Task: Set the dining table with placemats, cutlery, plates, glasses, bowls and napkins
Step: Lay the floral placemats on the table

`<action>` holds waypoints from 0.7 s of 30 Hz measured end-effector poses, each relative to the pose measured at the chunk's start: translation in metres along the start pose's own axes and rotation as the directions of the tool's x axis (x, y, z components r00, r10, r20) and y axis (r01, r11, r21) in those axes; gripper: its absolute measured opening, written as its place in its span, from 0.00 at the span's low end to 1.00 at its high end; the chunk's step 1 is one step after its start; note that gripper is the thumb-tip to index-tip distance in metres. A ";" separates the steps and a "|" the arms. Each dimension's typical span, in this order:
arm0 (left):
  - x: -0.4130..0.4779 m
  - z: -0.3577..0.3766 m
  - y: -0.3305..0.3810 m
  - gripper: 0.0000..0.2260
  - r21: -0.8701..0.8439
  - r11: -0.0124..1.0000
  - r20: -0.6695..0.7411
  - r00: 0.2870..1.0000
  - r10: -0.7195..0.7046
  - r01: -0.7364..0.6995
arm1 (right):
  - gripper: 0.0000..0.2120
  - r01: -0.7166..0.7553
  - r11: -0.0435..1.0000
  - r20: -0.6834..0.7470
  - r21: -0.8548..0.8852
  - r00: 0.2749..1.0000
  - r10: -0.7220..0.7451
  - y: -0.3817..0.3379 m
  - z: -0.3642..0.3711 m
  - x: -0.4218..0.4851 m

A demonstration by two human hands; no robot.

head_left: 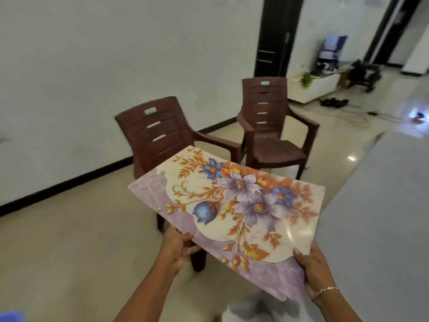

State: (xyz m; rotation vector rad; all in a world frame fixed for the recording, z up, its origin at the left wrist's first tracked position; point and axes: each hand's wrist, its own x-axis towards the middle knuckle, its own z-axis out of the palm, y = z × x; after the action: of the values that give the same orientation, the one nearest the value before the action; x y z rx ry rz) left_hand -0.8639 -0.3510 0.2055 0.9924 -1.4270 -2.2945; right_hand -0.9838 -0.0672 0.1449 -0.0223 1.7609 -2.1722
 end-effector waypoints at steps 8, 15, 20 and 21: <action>0.154 0.136 0.021 0.22 0.237 0.969 0.303 0.943 -0.139 0.067 | 0.34 0.110 0.990 -0.431 0.091 0.900 -0.061 -0.003 -0.030 0.056; 0.199 0.265 -0.006 0.22 0.435 0.897 0.490 0.816 -0.306 0.075 | 0.23 0.205 0.973 -0.751 0.104 0.657 -0.058 -0.022 -0.054 0.041; 0.200 0.339 -0.038 0.19 0.558 0.825 0.546 0.708 -0.448 0.091 | 0.17 0.233 0.966 -0.897 0.116 0.441 0.002 -0.019 -0.067 0.026; 0.198 0.358 -0.045 0.19 0.591 0.802 0.561 0.671 -0.484 0.084 | 0.15 0.225 0.969 -0.928 0.105 0.372 0.014 -0.014 -0.075 0.027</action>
State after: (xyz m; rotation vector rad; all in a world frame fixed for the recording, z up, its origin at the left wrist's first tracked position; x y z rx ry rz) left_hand -1.2421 -0.1907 0.1861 0.4682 -2.4718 -2.7493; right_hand -1.0293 -0.0012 0.1355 1.5030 1.9725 -2.6816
